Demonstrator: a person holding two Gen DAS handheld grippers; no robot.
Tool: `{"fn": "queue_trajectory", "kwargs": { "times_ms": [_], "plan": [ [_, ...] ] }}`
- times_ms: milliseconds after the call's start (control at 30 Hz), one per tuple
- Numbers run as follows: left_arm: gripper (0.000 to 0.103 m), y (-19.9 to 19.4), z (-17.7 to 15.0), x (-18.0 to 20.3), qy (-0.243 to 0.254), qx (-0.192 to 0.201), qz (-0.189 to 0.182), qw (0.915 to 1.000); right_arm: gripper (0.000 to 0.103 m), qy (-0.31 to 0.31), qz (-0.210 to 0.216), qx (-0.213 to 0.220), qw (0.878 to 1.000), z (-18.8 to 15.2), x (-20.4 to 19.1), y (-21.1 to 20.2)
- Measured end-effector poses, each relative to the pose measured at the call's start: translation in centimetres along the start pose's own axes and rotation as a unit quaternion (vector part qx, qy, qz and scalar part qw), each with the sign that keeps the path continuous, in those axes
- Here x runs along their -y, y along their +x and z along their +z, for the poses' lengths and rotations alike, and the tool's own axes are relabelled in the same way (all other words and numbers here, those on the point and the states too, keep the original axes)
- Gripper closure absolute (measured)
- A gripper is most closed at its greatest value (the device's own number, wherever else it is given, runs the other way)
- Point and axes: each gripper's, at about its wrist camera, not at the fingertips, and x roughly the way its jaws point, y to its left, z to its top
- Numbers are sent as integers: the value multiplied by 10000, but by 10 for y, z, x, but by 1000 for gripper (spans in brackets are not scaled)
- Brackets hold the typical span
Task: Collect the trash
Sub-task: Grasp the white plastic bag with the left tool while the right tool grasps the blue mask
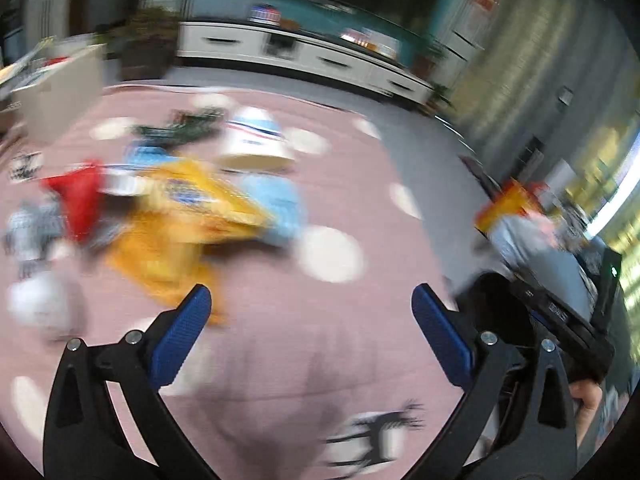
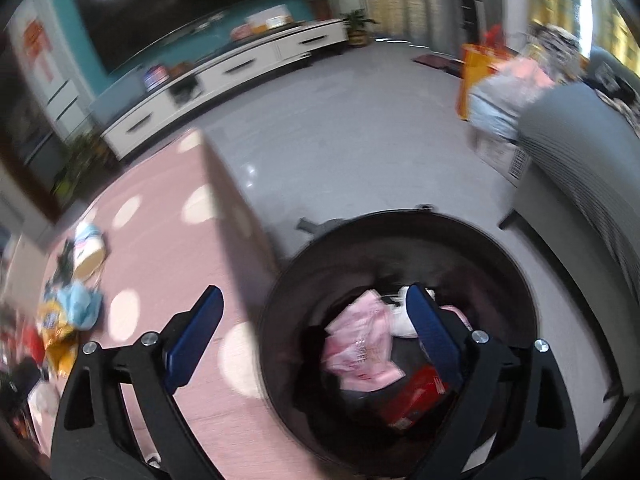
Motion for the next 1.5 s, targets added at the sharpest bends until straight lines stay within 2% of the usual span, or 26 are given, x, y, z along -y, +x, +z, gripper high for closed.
{"fn": "queue_trajectory", "kwargs": {
  "times_ms": [167, 367, 467, 600, 767, 900, 933, 1000, 1100, 1267, 1367, 1400, 1500],
  "plan": [
    [3, -27, 10, -95, -827, 174, 356, 9958, 12, -519, 376, -213, 9977, -12, -59, 16],
    [3, -39, 4, -166, -1217, 204, 801, 9891, 12, -963, 857, -522, 9903, -20, -137, 33],
    [3, -29, -3, -197, -1446, 59, 923, 9852, 12, -1046, 995, -765, 9866, -15, -170, 48],
    [4, -7, -11, -218, -1634, -180, 845, 9828, 12, -1000, 1291, -1181, 9795, -7, -213, 73],
    [6, 7, -15, -223, -1599, -292, 767, 9837, 12, -1091, 1233, -1310, 9776, -5, -248, 91],
    [19, 14, -18, -223, -1622, -381, 608, 9842, 14, -1193, 1221, -1328, 9763, -7, -266, 101],
    [26, 15, -19, -223, -1597, -397, 616, 9844, 14, -1213, 1228, -1333, 9759, -8, -267, 102],
    [32, 18, -20, -223, -1561, -400, 678, 9846, 16, -1212, 1285, -1314, 9755, -10, -269, 103],
    [43, 19, -23, -223, -1608, -406, 576, 9845, 24, -1196, 1335, -1236, 9760, -9, -267, 102],
    [61, 18, -27, -215, -1558, -378, 531, 9856, 47, -997, 1424, -1377, 9751, -8, -255, 108],
    [68, 17, -30, -210, -1569, -368, 448, 9859, 63, -938, 1488, -1505, 9728, -11, -250, 111],
    [69, 16, -31, -207, -1558, -372, 411, 9862, 71, -1006, 1447, -1502, 9728, -13, -249, 111],
    [71, 15, -32, -193, -1471, -375, 289, 9880, 79, -1111, 1435, -1340, 9742, -15, -243, 102]
  ]
}}
